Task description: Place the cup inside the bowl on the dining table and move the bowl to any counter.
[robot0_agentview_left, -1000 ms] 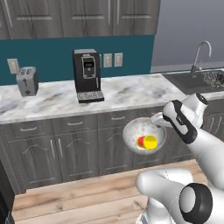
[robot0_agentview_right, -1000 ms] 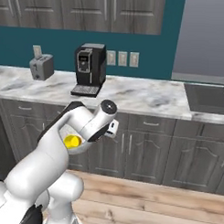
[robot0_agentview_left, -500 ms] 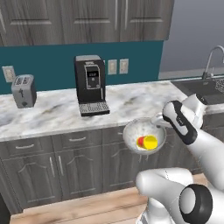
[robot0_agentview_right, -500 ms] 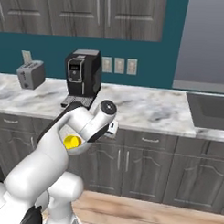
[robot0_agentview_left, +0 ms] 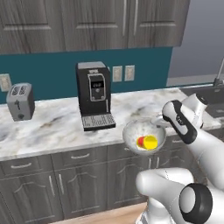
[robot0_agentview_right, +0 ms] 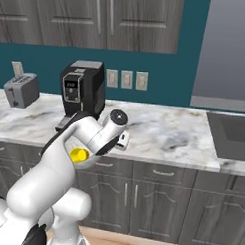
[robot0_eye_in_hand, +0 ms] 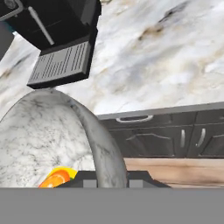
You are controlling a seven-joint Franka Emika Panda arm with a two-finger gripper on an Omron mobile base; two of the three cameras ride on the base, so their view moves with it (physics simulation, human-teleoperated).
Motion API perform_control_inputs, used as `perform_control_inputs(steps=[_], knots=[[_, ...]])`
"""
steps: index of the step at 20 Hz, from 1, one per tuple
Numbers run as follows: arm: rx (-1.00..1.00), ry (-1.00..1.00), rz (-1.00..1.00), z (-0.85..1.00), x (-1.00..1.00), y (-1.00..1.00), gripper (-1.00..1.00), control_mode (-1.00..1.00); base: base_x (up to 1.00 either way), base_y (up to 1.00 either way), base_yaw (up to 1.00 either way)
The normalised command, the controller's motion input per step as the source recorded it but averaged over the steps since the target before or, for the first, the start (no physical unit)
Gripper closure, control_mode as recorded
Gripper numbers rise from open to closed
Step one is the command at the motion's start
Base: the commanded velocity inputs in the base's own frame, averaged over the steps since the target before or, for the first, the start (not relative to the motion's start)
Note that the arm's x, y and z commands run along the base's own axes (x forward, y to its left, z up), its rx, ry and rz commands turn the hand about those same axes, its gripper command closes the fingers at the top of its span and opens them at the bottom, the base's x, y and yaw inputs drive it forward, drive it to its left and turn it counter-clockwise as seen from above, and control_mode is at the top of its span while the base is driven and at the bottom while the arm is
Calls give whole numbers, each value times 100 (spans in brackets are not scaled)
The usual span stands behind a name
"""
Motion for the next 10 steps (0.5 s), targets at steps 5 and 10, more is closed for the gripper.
perform_control_inputs(steps=[5,10], knots=[[0,0,0,0,0,0,100,100,41,6,0],[0,0,0,0,0,0,100,100,30,3,0]])
